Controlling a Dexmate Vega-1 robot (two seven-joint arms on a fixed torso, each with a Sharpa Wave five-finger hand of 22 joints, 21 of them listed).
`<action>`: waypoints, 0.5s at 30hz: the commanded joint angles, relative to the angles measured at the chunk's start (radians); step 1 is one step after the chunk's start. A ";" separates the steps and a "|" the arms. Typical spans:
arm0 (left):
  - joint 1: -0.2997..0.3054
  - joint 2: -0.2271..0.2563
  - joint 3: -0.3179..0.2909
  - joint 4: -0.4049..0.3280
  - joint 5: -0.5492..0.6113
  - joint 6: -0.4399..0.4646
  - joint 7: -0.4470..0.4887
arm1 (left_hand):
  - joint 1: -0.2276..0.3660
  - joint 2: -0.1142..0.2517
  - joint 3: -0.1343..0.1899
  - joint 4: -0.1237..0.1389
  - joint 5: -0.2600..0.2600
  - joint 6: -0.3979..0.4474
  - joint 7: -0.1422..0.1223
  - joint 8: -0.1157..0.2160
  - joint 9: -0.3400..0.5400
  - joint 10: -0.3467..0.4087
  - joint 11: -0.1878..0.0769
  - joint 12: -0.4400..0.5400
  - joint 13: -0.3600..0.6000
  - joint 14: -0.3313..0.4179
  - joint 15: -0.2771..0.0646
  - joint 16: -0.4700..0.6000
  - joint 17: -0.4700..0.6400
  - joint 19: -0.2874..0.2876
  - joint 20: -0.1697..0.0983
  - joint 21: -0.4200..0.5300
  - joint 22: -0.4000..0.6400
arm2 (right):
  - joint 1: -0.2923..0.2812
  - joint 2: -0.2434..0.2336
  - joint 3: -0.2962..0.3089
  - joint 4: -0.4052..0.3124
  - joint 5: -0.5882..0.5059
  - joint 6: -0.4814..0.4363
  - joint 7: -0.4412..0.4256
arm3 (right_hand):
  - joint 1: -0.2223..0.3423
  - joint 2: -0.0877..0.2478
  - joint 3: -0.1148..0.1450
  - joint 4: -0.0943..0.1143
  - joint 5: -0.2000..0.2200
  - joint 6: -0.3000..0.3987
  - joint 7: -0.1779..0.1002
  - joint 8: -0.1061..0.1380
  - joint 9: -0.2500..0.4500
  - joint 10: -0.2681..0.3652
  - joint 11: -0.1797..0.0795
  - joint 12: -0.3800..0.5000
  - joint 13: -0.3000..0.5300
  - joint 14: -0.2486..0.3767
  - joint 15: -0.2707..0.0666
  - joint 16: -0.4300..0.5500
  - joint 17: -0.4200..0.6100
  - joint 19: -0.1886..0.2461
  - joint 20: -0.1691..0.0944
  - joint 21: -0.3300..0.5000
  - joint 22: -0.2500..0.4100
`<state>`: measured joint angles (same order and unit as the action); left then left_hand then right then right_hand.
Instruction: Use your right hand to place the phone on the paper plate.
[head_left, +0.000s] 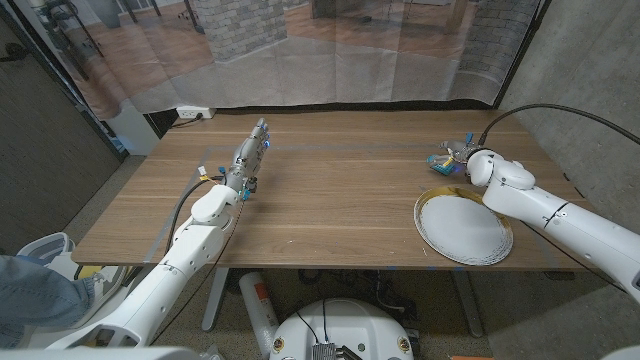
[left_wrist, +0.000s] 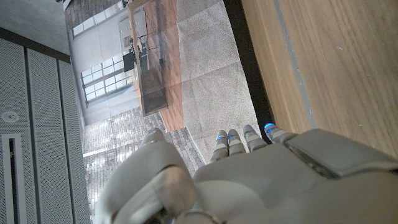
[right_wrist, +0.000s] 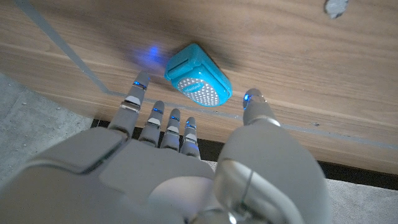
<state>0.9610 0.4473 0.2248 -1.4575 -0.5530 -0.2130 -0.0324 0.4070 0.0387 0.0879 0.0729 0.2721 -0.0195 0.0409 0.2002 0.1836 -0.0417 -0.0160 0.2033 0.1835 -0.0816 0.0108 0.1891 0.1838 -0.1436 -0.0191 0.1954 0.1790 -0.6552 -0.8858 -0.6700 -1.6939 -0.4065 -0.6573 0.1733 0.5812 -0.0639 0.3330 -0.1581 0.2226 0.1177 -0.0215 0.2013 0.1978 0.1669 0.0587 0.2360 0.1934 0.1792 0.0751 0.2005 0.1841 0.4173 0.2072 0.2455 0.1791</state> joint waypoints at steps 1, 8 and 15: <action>0.005 0.001 0.004 -0.011 0.006 0.002 0.013 | 0.006 0.009 -0.002 -0.001 -0.005 0.010 0.001 -0.001 0.003 -0.002 0.001 -0.002 0.003 -0.001 0.004 0.002 0.002 -0.002 0.006 0.004 0.003 | 0.016 0.007 -0.015 0.029 -0.005 0.003 0.012 | 0.012 0.000 0.009 0.002 0.006 0.017 -0.001 0.007 0.003 0.021 -0.003 0.008 0.003 0.023 -0.006 0.008 0.004 0.021 -0.005 0.007 0.003; 0.012 0.002 0.004 -0.019 0.005 0.003 0.019 | 0.006 0.010 -0.003 -0.001 -0.006 0.009 0.001 -0.002 0.003 -0.003 -0.001 -0.003 0.003 -0.001 0.004 0.001 0.002 -0.004 0.008 0.003 0.003 | 0.026 0.014 -0.028 0.050 -0.014 0.018 0.012 | 0.015 0.002 0.011 0.004 0.005 0.026 -0.002 0.010 0.003 0.034 -0.007 0.013 0.004 0.031 -0.008 0.009 0.005 0.027 -0.009 0.006 0.003; 0.015 0.005 0.003 -0.023 0.006 0.003 0.024 | 0.006 0.010 -0.004 -0.001 -0.007 0.010 0.001 -0.001 0.003 -0.003 -0.001 -0.003 0.003 -0.001 0.004 0.001 0.002 -0.004 0.008 0.003 0.003 | 0.032 0.021 -0.033 0.064 -0.017 0.016 0.019 | 0.018 0.006 0.013 0.007 0.004 0.036 -0.004 0.013 0.003 0.046 -0.009 0.017 0.005 0.044 -0.020 0.011 0.006 0.031 -0.015 0.004 0.004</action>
<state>0.9696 0.4489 0.2274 -1.4715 -0.5496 -0.2108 -0.0180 0.4111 0.0427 0.0879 0.0729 0.2648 -0.0140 0.0354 0.2002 0.1836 -0.0417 -0.0160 0.2033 0.1835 -0.0817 0.0108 0.1891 0.1837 -0.1436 -0.0192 0.1954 0.1790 -0.6344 -0.8745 -0.6903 -1.6539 -0.4134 -0.6483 0.1864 0.5851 -0.0600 0.3370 -0.1541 0.2226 0.1414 -0.0269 0.2088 0.1977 0.1986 0.0485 0.2451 0.1933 0.2113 0.0570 0.2059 0.1887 0.4422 0.1964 0.2455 0.1790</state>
